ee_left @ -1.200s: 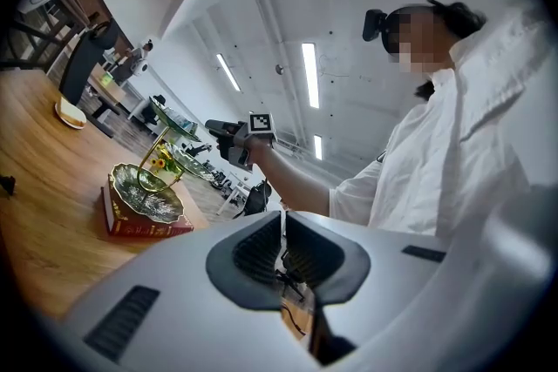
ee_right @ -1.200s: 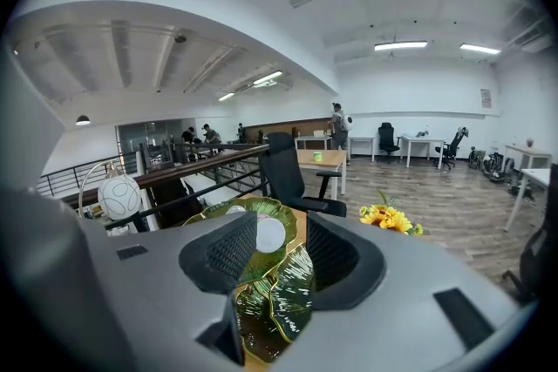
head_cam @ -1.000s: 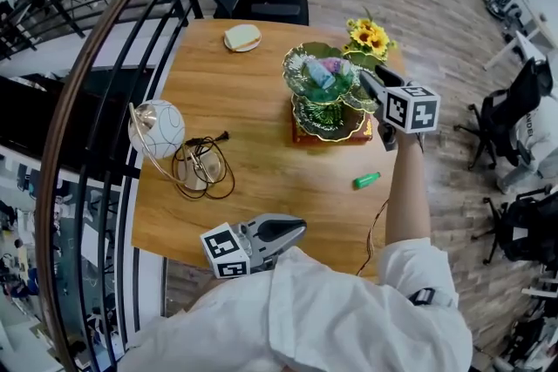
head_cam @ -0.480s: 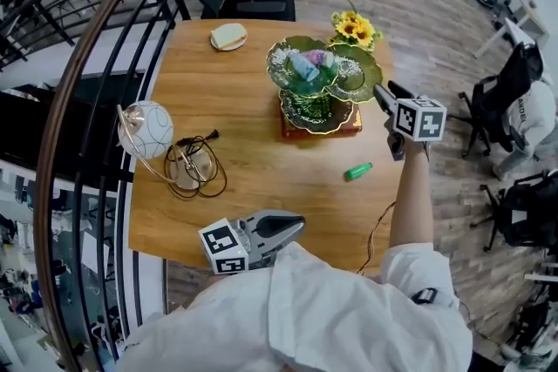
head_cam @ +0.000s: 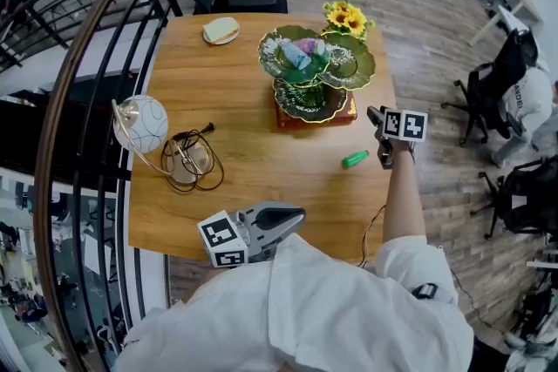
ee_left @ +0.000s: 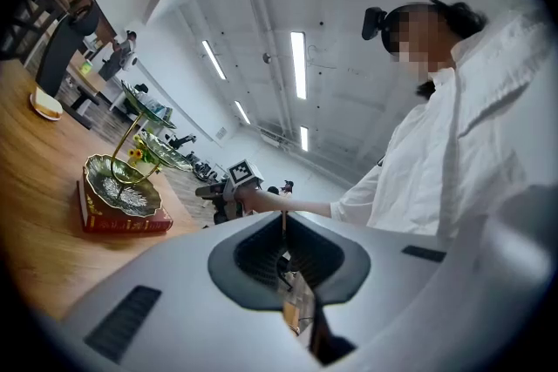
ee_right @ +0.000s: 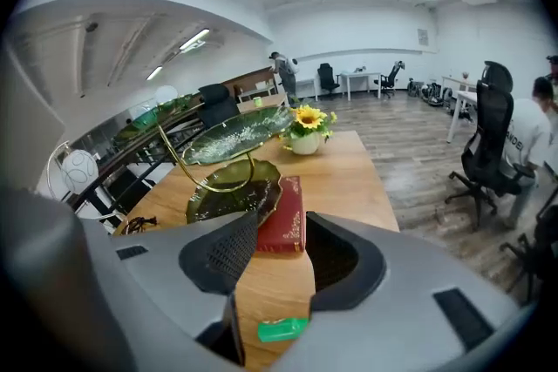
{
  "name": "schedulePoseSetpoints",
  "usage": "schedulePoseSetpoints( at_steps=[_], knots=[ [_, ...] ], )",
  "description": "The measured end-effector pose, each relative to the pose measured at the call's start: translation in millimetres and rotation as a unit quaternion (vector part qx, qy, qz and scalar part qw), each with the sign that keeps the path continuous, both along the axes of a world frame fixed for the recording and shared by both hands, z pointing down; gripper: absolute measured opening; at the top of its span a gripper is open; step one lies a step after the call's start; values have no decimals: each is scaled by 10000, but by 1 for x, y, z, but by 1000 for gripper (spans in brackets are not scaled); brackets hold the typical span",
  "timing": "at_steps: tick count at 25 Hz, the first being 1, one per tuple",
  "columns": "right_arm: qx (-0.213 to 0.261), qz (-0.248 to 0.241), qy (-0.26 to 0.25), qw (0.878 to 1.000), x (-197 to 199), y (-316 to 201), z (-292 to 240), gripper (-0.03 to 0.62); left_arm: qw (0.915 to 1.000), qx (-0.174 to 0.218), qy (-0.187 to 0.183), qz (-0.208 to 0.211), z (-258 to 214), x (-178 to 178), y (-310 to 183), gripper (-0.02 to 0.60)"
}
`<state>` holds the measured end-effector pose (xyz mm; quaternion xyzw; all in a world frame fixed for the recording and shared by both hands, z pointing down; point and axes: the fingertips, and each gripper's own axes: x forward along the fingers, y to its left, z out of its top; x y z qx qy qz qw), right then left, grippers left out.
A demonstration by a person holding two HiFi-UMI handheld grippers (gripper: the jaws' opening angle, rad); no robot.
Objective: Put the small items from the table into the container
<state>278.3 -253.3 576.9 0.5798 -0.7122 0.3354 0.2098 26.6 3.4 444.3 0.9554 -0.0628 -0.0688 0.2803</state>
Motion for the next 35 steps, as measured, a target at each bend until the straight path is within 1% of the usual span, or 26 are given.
schedulePoseSetpoints(
  at_steps=[3,5,6,8,10,12,14,15,16,17,20,22,27,30,33,35],
  knots=[
    [-302,102,-14,9995,5,14,27,175,10000,8,5,-7,-1,-2,1,8],
    [-463,8,45,9989,5,24,42,175,10000,13,14,0,-2,-3,2,8],
    [-510,-125,88,9986,4,28,49,175,10000,12,20,2,-2,-3,2,8],
    [-533,-627,190,9964,-4,38,60,175,10000,5,21,-1,-1,-4,2,8],
    [-511,-1326,334,9893,-15,49,68,175,10000,-6,15,-12,0,-5,2,8],
    [-543,-2012,523,9766,-23,62,75,175,10000,-24,7,-39,1,-6,2,8],
    [-674,-2624,784,9594,-28,75,86,173,10000,-43,3,-68,1,-8,1,8],
    [-756,-2935,958,9481,-29,81,92,173,10000,-52,1,-78,2,-8,1,8],
    [-834,-3265,1161,9343,-32,88,97,173,9999,-60,-2,-85,2,-8,1,8],
    [-911,-3605,1384,9179,-34,96,103,173,9999,-67,-6,-90,3,-8,1,8],
    [-1143,-4528,2058,8599,-40,116,121,173,9999,-92,-4,-123,5,-9,-1,8],
    [-1228,-4962,2475,8231,-39,123,133,173,9998,-124,-15,-161,6,-9,-2,8],
    [-1242,-5790,3138,7422,-45,136,153,173,9994,-198,-52,-267,9,-10,-5,8],
    [-1214,-6146,3556,6936,-45,136,164,172,9990,-243,-55,-358,11,-12,-8,8],
    [-1234,-6415,3789,6555,-44,138,173,172,9987,-271,-57,-433,12,-13,-11,8],
    [-1269,-6555,3904,6338,-41,140,179,170,9984,-298,-61,-475,13,-13,-12,8]
  ],
)
